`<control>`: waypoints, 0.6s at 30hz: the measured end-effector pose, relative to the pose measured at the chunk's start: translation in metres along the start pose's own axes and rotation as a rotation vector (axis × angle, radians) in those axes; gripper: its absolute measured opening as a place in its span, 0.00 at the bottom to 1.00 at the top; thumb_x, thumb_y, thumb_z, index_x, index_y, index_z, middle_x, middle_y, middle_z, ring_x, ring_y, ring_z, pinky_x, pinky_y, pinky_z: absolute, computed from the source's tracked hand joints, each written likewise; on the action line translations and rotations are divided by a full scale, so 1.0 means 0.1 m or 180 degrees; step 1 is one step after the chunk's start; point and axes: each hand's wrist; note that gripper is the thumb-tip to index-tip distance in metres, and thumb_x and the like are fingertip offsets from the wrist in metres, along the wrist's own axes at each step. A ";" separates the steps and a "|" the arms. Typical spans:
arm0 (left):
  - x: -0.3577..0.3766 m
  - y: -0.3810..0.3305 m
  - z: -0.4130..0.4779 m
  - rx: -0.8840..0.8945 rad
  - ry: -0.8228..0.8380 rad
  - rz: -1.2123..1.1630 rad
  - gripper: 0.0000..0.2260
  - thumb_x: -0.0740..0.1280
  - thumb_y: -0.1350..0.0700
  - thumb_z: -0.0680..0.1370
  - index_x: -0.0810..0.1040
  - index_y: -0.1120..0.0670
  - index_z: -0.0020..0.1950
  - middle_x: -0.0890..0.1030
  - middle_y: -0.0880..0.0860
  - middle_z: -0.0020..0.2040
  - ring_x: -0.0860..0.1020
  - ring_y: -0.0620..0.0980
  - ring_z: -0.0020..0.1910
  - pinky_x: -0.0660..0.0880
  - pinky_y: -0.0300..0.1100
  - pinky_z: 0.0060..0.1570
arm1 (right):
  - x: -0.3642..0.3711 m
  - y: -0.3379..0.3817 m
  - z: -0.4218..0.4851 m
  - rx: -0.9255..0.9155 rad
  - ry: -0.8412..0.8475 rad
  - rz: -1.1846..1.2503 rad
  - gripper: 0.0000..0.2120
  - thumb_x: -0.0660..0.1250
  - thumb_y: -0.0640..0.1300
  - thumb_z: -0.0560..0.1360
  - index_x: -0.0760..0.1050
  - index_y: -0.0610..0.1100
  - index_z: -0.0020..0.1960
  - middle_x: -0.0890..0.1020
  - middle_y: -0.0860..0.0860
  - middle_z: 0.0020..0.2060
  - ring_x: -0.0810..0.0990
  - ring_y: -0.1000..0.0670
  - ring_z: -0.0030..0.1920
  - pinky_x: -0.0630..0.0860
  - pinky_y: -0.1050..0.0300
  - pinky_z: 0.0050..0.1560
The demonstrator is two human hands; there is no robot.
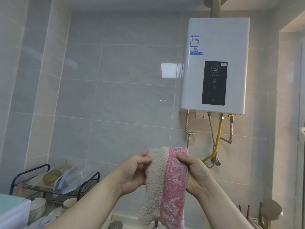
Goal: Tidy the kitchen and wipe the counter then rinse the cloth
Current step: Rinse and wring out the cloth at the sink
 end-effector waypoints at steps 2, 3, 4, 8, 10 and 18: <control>0.00 0.00 0.05 0.0294 -0.0468 0.0096 0.18 0.63 0.67 0.78 0.71 0.62 0.68 0.82 0.57 0.50 0.82 0.53 0.43 0.79 0.44 0.39 | -0.04 0.03 0.01 -0.0004 -0.0005 -0.0132 0.19 0.59 0.32 0.75 0.71 0.28 0.65 0.79 0.29 0.57 0.82 0.33 0.53 0.80 0.35 0.53; -0.01 -0.01 0.07 0.0532 -0.0817 0.0183 0.23 0.65 0.68 0.77 0.67 0.58 0.72 0.80 0.57 0.55 0.81 0.52 0.47 0.78 0.45 0.41 | -0.06 0.05 0.01 0.0023 -0.0019 -0.0296 0.18 0.58 0.31 0.76 0.71 0.28 0.65 0.78 0.29 0.58 0.81 0.33 0.55 0.79 0.35 0.56; -0.04 -0.01 0.11 0.0767 -0.1091 0.0263 0.29 0.67 0.69 0.76 0.63 0.52 0.74 0.78 0.58 0.58 0.80 0.51 0.50 0.77 0.44 0.43 | -0.10 0.08 0.02 0.0092 -0.0069 -0.0509 0.17 0.57 0.30 0.77 0.71 0.28 0.65 0.78 0.29 0.59 0.80 0.33 0.58 0.78 0.37 0.59; -0.12 -0.06 0.16 0.0971 -0.1118 0.0709 0.20 0.69 0.71 0.74 0.75 0.54 0.62 0.79 0.57 0.48 0.80 0.50 0.43 0.77 0.40 0.41 | -0.22 0.18 0.08 0.0436 -0.0805 -0.1718 0.17 0.64 0.32 0.77 0.71 0.28 0.64 0.81 0.32 0.56 0.81 0.34 0.57 0.76 0.40 0.60; -0.14 -0.03 0.17 0.0954 -0.1111 0.1054 0.14 0.70 0.72 0.73 0.78 0.58 0.55 0.79 0.56 0.40 0.78 0.47 0.35 0.76 0.36 0.35 | -0.25 0.22 0.12 0.0387 -0.1346 -0.2629 0.15 0.70 0.38 0.76 0.75 0.30 0.59 0.85 0.37 0.46 0.85 0.40 0.45 0.82 0.46 0.48; -0.07 0.13 0.30 0.0523 -0.1355 0.0403 0.08 0.68 0.66 0.77 0.78 0.55 0.54 0.83 0.56 0.45 0.82 0.51 0.38 0.78 0.41 0.35 | -0.22 0.35 0.25 -0.0127 -0.1480 -0.3166 0.24 0.75 0.44 0.71 0.70 0.43 0.64 0.79 0.42 0.50 0.81 0.43 0.50 0.80 0.42 0.55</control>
Point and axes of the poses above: each hand's wrist, its own z-axis towards the middle knuckle, its own x-axis out of the palm, y = z × x
